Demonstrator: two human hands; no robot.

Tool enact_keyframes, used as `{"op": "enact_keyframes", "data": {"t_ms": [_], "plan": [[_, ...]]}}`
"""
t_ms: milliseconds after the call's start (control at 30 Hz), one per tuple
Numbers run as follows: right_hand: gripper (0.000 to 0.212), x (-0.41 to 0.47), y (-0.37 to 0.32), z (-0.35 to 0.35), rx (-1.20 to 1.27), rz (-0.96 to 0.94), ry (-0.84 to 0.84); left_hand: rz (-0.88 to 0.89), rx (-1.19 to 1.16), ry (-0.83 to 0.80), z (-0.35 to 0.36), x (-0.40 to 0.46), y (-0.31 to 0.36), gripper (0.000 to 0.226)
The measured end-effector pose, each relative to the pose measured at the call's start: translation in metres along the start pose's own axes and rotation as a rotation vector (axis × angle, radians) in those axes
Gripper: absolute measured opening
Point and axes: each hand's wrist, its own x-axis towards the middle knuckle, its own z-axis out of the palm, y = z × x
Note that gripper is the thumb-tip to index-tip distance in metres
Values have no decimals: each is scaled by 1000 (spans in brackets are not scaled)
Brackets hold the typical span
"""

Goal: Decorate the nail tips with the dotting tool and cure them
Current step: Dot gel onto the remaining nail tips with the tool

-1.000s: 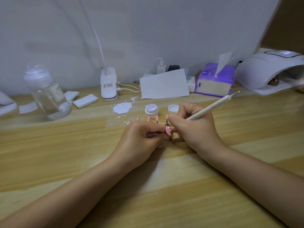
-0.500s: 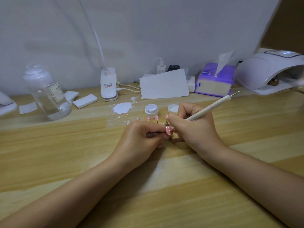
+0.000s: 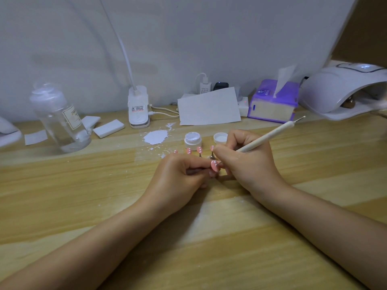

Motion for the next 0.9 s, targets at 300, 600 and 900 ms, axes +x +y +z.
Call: {"op": "enact_keyframes", "data": {"t_ms": [300,600,900], "plan": [[42,-1,-2,1,-15,-2,-4,-9,-19,11,0,0,-1,30],[40,-1,-3,0,-29,-3,4,-6,-18,13,0,0,-2,27],[40,0,-2,0,-28,1,8,-8,-9,10,0,0,-3,27]]}}
